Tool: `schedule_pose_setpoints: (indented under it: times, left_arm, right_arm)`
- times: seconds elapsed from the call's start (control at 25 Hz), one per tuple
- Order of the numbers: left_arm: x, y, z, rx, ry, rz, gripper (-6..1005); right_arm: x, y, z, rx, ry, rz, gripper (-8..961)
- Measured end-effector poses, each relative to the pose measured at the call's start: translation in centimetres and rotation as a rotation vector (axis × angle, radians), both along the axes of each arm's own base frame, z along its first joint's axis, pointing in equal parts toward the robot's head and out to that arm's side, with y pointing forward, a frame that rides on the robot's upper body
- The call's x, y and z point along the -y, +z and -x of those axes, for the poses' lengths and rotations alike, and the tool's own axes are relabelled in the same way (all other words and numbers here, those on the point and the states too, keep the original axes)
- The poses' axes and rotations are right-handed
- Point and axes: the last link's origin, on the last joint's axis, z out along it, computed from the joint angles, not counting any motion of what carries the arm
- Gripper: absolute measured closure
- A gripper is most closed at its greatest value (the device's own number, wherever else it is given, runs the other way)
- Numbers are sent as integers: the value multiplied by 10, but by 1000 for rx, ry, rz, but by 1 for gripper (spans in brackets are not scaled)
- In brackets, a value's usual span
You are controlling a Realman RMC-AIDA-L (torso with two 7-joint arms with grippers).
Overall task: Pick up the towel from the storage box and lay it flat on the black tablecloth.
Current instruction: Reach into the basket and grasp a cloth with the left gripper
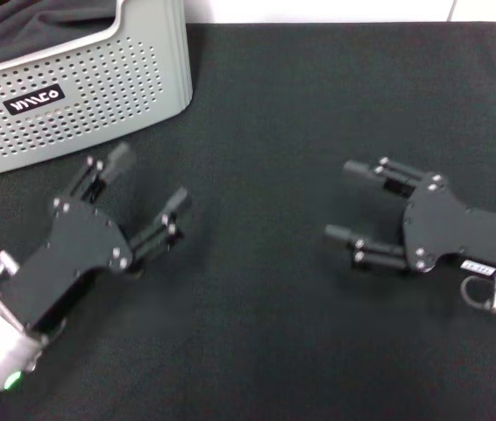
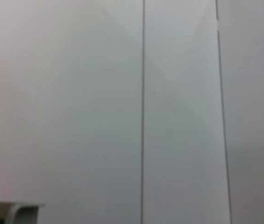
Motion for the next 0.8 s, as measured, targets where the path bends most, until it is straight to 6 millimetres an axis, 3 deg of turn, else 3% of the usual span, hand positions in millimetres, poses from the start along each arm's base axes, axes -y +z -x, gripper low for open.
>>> schedule_pose_setpoints:
  times: [0.28,0.8]
  left_arm:
    - [-30,10,-7,69,58,-106,132]
    - [-73,25,-33,31,-5,-305,134]
  right_arm:
    - [1,7,-11,-10,-41,-71,185]
    - [-8,12,-15,8,-70,-114,186]
